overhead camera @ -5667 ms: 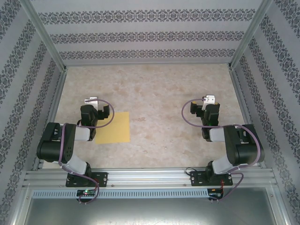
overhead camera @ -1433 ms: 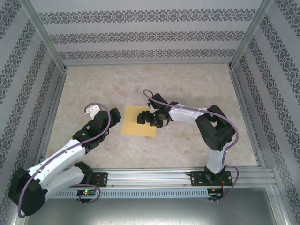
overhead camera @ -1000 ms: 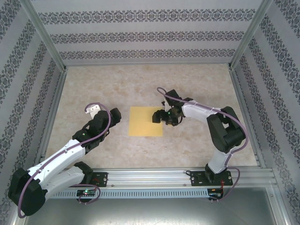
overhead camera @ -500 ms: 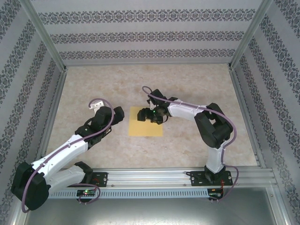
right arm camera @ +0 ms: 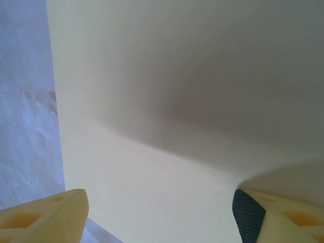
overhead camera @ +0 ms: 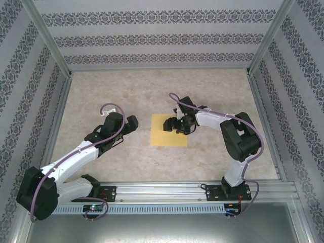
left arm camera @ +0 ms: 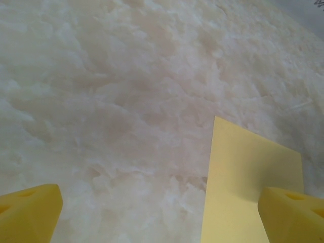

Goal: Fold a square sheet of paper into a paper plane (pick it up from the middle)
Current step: Move the paper to the center of the table.

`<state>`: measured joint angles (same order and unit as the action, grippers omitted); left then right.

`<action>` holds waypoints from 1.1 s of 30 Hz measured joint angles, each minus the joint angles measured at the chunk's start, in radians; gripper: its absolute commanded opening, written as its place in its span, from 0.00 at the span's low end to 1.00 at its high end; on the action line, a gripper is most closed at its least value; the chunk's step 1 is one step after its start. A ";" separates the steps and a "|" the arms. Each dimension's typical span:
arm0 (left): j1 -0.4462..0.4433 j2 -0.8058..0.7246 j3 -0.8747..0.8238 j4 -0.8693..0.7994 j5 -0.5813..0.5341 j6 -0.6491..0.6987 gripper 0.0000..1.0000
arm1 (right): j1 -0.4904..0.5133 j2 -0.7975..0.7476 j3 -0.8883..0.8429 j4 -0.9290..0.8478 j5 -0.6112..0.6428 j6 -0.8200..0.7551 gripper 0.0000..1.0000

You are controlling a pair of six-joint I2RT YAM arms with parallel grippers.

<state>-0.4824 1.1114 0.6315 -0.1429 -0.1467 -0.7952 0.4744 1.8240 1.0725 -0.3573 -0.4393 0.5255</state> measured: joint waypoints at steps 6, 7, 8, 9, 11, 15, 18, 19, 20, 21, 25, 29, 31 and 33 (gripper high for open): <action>0.000 0.027 0.018 0.014 0.038 0.004 1.00 | 0.020 -0.010 0.066 -0.116 0.039 -0.079 0.77; 0.000 0.027 0.019 0.013 0.039 0.005 1.00 | 0.034 -0.020 0.079 -0.126 0.050 -0.087 0.76; 0.000 0.027 0.020 0.014 0.040 0.006 1.00 | 0.051 -0.033 0.091 -0.130 0.058 -0.089 0.76; 0.000 0.027 0.022 0.014 0.040 0.006 1.00 | 0.067 -0.046 0.103 -0.134 0.060 -0.087 0.77; 0.000 0.027 0.024 0.016 0.040 0.006 1.00 | 0.091 -0.054 0.132 -0.145 0.094 -0.061 0.78; 0.000 0.027 0.024 0.016 0.042 0.008 1.00 | 0.116 -0.056 0.151 -0.160 0.244 0.033 0.78; 0.000 0.033 0.030 0.016 0.042 0.014 1.00 | 0.124 -0.054 0.141 -0.111 0.237 0.090 0.76; 0.000 0.037 0.034 0.016 0.043 0.019 1.00 | 0.129 -0.049 0.141 -0.093 0.225 0.104 0.76; 0.000 0.040 0.039 0.016 0.042 0.025 1.00 | 0.133 -0.040 0.143 -0.071 0.212 0.118 0.76; 0.000 0.042 0.043 0.016 0.043 0.030 1.00 | 0.140 -0.025 0.150 -0.055 0.201 0.130 0.76; 0.000 0.042 0.050 0.016 0.043 0.040 1.00 | 0.162 0.069 0.208 -0.032 0.162 0.156 0.76; 0.000 0.042 0.050 0.016 0.047 0.040 1.00 | 0.178 0.132 0.228 -0.025 0.133 0.158 0.75; 0.000 0.042 0.050 0.016 0.047 0.040 1.00 | 0.183 0.138 0.220 -0.026 0.122 0.157 0.75; 0.000 0.042 0.050 0.016 0.047 0.040 1.00 | 0.185 0.138 0.206 -0.027 0.109 0.152 0.74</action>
<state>-0.4824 1.1534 0.6811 -0.1268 -0.1001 -0.7547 0.6594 1.9621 1.2781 -0.3840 -0.3305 0.6773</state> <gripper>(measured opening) 0.999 0.746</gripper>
